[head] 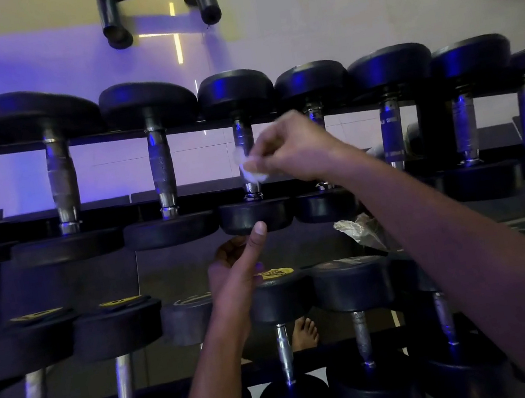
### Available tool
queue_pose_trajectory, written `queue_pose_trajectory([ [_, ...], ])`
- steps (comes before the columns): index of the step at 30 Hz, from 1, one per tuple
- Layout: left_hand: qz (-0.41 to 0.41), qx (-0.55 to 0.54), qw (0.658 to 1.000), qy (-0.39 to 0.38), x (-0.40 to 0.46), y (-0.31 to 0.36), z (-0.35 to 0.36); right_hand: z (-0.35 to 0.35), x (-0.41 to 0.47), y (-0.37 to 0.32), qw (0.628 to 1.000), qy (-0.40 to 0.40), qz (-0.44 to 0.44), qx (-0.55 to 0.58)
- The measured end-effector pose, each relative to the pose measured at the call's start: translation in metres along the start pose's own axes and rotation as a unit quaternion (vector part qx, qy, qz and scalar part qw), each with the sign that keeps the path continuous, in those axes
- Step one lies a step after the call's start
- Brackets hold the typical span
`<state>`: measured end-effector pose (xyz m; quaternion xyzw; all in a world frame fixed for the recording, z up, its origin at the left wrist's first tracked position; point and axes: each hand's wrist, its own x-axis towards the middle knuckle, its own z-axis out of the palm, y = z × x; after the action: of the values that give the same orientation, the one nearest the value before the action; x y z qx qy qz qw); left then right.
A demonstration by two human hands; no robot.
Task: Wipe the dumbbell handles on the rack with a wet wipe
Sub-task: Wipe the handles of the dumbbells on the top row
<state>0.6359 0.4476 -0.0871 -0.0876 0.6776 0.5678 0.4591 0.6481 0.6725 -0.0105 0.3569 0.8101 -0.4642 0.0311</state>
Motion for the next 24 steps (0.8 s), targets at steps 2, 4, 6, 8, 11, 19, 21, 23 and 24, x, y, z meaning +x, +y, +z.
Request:
queue_pose_trajectory([
  [2, -0.003, -0.002, 1.0, -0.004, -0.001, 0.001, 0.0, -0.003, 0.011, -0.016, 0.981, 0.136, -0.105, -0.087],
  [4, 0.0, -0.003, 1.0, -0.008, -0.002, 0.0, 0.0, 0.002, 0.026, -0.024, 0.932, 0.205, -0.196, -0.225],
  [6, 0.002, -0.003, 1.0, -0.011, -0.004, 0.0, 0.0, 0.01, 0.04, -0.021, 0.874, 0.189, -0.248, -0.372],
  [8, 0.001, -0.006, 1.0, -0.015, -0.004, -0.001, 0.0, 0.011, 0.047, -0.018, 0.834, 0.16, -0.263, -0.457],
  [11, 0.0, -0.008, 1.0, -0.017, -0.004, -0.002, -0.001, 0.003, 0.047, -0.025, 0.819, 0.116, -0.253, -0.501],
  [19, 0.005, -0.02, 1.0, -0.012, 0.002, -0.006, -0.004, -0.007, 0.052, -0.055, 0.813, -0.033, -0.209, -0.543],
  [21, -0.001, -0.023, 1.0, -0.011, 0.002, -0.008, -0.004, -0.003, 0.049, -0.061, 0.808, -0.081, -0.197, -0.549],
  [23, -0.003, -0.033, 0.999, -0.009, 0.002, -0.009, -0.003, 0.006, 0.046, -0.063, 0.799, -0.138, -0.183, -0.556],
  [24, -0.004, -0.037, 0.999, -0.008, 0.002, -0.009, -0.002, 0.01, 0.044, -0.064, 0.796, -0.161, -0.181, -0.555],
])
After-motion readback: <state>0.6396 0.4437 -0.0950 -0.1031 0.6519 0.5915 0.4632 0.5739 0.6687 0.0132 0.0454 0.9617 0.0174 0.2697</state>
